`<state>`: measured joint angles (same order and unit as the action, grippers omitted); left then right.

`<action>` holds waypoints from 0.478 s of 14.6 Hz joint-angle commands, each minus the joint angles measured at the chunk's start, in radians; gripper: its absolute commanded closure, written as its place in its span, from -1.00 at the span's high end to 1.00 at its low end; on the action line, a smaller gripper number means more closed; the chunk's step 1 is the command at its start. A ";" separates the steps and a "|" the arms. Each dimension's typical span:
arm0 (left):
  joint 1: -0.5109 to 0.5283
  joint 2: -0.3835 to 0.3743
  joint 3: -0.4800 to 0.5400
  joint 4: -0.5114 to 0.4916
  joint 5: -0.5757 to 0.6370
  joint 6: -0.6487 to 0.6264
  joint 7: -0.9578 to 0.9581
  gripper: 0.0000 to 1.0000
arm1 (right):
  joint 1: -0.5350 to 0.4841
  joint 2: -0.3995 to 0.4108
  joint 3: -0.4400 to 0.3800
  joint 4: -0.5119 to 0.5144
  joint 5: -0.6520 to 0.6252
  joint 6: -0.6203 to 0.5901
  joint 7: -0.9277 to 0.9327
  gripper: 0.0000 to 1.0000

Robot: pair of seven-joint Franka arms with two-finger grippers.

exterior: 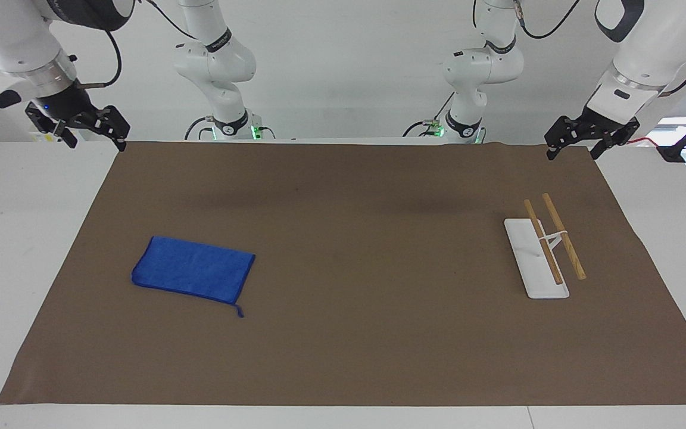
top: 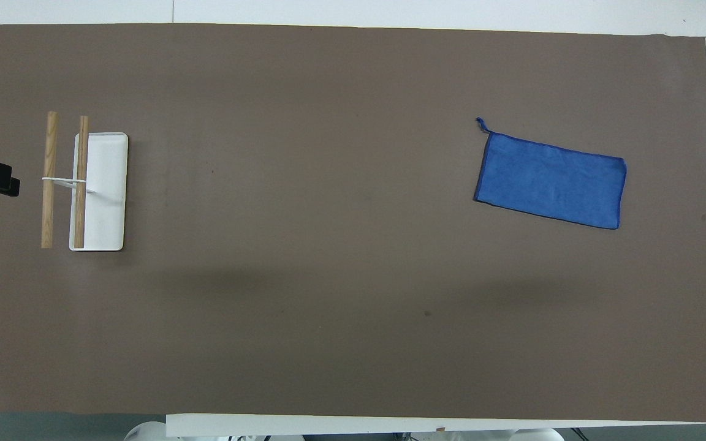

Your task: Right arm passes towel to left arm to hang

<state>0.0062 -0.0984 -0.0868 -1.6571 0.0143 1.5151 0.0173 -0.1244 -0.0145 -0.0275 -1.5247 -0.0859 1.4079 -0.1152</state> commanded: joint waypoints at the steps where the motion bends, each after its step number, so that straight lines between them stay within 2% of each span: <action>1: 0.008 -0.015 0.009 -0.012 0.006 -0.006 0.007 1.00 | -0.011 -0.013 0.005 -0.017 0.017 0.003 -0.003 1.00; 5: 0.006 -0.017 0.012 -0.012 0.006 -0.007 0.007 1.00 | -0.009 -0.018 0.006 -0.037 0.018 0.005 -0.004 1.00; 7: 0.006 -0.015 0.012 -0.012 0.006 -0.007 0.007 1.00 | -0.009 -0.045 0.005 -0.095 0.018 0.072 -0.005 1.00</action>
<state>0.0092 -0.1001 -0.0759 -1.6573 0.0143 1.5151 0.0173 -0.1242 -0.0184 -0.0265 -1.5449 -0.0845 1.4196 -0.1152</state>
